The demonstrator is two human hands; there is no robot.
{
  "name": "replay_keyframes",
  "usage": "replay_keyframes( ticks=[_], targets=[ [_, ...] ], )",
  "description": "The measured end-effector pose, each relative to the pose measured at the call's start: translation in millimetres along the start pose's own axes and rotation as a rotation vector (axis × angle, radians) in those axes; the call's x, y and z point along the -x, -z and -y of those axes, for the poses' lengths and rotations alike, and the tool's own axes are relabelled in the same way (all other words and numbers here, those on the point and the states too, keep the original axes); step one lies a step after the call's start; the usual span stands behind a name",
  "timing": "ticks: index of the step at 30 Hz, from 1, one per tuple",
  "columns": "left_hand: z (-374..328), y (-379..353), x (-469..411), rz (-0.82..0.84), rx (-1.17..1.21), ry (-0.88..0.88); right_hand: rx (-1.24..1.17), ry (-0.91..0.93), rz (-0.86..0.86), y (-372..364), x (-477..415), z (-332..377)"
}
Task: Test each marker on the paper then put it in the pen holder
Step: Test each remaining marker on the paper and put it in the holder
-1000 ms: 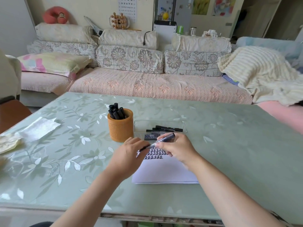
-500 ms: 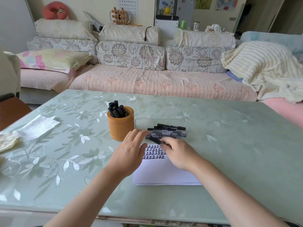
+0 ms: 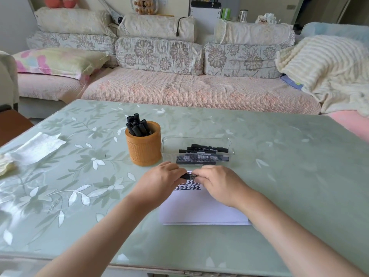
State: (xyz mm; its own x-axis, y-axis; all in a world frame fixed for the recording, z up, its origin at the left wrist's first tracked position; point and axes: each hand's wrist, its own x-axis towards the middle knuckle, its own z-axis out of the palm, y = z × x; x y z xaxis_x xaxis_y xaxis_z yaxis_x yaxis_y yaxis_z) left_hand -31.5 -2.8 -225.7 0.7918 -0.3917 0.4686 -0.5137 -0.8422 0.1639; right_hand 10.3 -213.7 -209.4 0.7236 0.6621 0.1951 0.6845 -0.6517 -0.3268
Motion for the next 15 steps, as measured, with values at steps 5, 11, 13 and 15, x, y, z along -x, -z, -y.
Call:
replay_keyframes(
  ticks=[5, 11, 13, 15],
  targets=[
    [0, -2, -6, 0.057, 0.072, 0.066, 0.095, 0.144, -0.150, -2, -1, -10],
    [6, 4, -9, 0.035, 0.126, 0.002, 0.106, 0.109, -0.143, 2, 0, -5],
    [9, 6, -8, 0.026, 0.074, -0.053, -0.033, 0.001, -0.035, 4, -1, -5],
    [10, 7, -7, 0.021, 0.071, -0.062, -0.067, -0.008, -0.018, 5, -1, -4]
  ],
)
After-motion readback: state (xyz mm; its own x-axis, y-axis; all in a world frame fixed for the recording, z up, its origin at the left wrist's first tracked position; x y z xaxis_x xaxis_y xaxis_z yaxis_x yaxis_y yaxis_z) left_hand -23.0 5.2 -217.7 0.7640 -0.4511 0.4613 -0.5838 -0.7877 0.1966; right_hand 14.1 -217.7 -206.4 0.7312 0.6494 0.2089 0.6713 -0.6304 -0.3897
